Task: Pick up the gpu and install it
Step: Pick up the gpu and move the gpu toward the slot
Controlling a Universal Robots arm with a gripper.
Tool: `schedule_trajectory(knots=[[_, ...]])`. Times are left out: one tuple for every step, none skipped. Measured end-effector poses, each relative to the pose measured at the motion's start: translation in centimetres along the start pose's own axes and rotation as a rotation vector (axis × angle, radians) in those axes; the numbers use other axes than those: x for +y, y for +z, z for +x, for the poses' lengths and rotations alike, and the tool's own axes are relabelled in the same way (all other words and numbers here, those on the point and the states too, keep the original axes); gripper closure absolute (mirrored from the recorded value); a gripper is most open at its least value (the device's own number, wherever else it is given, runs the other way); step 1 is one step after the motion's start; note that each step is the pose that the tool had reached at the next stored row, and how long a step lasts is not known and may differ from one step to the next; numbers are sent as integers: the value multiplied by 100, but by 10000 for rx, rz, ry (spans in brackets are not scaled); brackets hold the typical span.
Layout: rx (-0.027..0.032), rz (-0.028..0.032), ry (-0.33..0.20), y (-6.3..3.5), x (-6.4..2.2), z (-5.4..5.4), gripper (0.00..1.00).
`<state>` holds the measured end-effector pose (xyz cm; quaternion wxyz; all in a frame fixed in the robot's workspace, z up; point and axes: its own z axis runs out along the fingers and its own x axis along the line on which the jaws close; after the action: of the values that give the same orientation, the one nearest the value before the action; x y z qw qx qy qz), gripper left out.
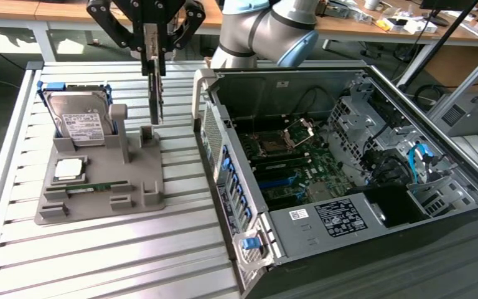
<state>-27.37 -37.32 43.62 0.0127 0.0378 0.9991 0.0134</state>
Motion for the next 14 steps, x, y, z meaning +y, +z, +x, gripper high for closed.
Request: schedule_trajectory(knots=[[0, 3, 0, 1, 1, -15, 73], [1, 6, 0, 1, 2, -30, 73], [0, 9, 0, 2, 4, -47, 73], [0, 12, 0, 2, 4, -61, 73], [0, 16, -1, 2, 6, -76, 73], [-1, 22, 0, 3, 7, -88, 73], [-1, 29, 0, 3, 8, -101, 73], [-1, 36, -1, 3, 8, -112, 73], [-2, 40, -1, 4, 9, -122, 73], [-3, 47, -2, 4, 10, -132, 73], [-3, 56, -2, 4, 11, -143, 73], [-5, 67, -2, 5, 12, -159, 73], [-5, 72, -2, 5, 12, -166, 73], [-5, 77, -2, 5, 13, -173, 73]])
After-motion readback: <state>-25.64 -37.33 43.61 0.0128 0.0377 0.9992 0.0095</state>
